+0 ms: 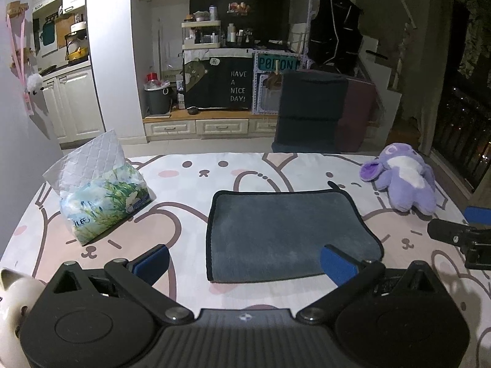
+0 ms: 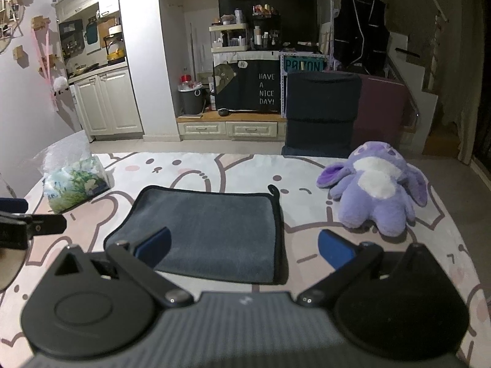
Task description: Fold towel
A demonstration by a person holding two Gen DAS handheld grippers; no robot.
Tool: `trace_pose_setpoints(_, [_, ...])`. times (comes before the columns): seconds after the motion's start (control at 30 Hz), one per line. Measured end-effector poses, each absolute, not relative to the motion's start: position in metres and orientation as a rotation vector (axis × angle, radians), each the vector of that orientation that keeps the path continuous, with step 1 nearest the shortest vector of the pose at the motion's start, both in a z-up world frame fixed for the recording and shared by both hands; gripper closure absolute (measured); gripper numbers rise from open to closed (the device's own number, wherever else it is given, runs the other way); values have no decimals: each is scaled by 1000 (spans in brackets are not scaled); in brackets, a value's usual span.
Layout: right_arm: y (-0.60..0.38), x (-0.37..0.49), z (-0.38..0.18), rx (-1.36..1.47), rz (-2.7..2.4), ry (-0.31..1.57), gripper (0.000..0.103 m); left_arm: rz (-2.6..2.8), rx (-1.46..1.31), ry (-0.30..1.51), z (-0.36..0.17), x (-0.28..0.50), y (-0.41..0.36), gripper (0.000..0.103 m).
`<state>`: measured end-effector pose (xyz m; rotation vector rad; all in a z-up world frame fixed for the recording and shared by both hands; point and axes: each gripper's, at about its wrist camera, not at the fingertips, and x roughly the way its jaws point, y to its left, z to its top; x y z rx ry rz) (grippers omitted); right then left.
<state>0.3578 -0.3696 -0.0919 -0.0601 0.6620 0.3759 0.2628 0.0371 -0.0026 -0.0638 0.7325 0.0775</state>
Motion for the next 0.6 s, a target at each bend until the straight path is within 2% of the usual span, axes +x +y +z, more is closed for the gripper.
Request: trace_pose_setpoints(0.6, [-382,284,-66,-88,407,590,0,52,-44,672,23,199,21,0])
